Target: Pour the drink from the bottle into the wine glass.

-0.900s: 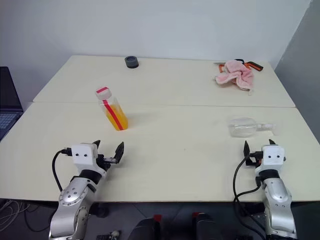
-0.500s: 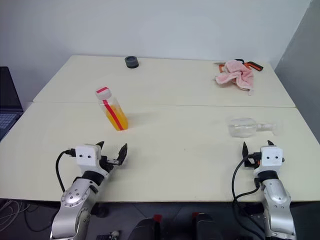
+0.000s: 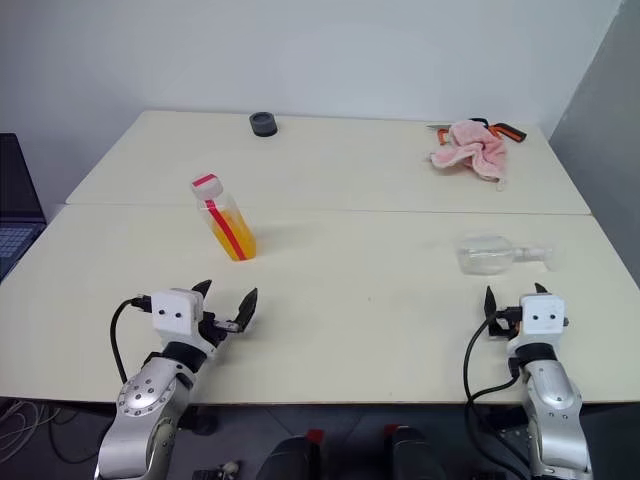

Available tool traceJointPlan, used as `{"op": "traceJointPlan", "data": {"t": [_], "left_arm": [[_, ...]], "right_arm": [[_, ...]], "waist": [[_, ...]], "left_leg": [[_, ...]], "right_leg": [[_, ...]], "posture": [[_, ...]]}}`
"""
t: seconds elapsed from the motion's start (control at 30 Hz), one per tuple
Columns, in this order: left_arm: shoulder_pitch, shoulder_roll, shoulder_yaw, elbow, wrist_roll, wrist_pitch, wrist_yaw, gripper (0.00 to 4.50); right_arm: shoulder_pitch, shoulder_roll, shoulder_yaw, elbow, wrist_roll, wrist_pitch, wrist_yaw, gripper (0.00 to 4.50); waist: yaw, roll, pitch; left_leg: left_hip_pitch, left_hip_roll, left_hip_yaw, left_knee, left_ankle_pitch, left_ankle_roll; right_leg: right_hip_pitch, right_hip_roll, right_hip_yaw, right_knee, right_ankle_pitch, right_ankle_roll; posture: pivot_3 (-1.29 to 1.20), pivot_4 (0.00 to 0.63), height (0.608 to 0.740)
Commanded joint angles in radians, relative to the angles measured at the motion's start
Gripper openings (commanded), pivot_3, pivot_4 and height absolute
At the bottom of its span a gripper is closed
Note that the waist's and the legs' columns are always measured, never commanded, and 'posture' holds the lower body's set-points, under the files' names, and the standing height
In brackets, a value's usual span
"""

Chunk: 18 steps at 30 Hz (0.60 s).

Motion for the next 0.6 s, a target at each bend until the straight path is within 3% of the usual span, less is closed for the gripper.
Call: {"op": "traceJointPlan", "data": {"t": [0.03, 0.17, 0.27, 0.47, 0.6], "left_arm": [[-0.007, 0.000, 0.006, -0.044, 0.010, -0.024, 0.017, 4.48], [-0.044, -0.024, 0.050, -0.025, 0.003, 0.009, 0.092, 4.48], [-0.078, -0.023, 0.076, -0.010, -0.019, 0.047, 0.111, 4.48], [-0.154, 0.008, 0.082, 0.015, -0.004, 0.085, 0.119, 4.48], [-0.204, 0.008, 0.073, 0.029, 0.003, 0.117, 0.137, 4.48]], "right_arm": [[-0.002, -0.020, 0.027, -0.048, -0.007, -0.039, 0.039, 4.50], [-0.022, -0.068, 0.116, -0.106, 0.067, -0.023, 0.206, 4.50], [-0.044, -0.119, 0.185, -0.190, 0.174, 0.093, 0.347, 4.50], [-0.154, -0.204, 0.236, -0.324, 0.389, 0.355, 0.495, 4.50], [-0.231, -0.236, 0.282, -0.334, 0.432, 0.432, 0.558, 4.50]], "waist": [[0.000, 0.000, 0.000], [0.000, 0.000, 0.000], [-0.001, 0.000, 0.000], [0.000, 0.000, 0.000], [0.000, 0.000, 0.000]], "left_leg": [[0.000, 0.000, 0.000, 0.000, 0.000, 0.000], [0.000, 0.000, 0.000, 0.000, 0.000, 0.000], [0.000, 0.000, -0.001, 0.000, 0.000, 0.000], [0.000, 0.000, -0.002, 0.001, 0.000, 0.000], [0.000, 0.000, -0.002, 0.001, 0.000, 0.000]], "right_leg": [[0.000, 0.000, 0.000, 0.000, 0.000, 0.000], [0.000, 0.000, 0.000, 0.000, 0.000, 0.000], [0.000, 0.000, -0.001, 0.000, 0.000, 0.000], [0.001, 0.000, -0.002, 0.000, 0.000, 0.000], [0.001, 0.000, -0.002, 0.000, 0.000, 0.000]], "posture": [[0.00, 0.150, 0.740], [0.00, 0.150, 0.740], [0.00, 0.150, 0.740], [0.00, 0.150, 0.740], [0.00, 0.150, 0.740]]}}
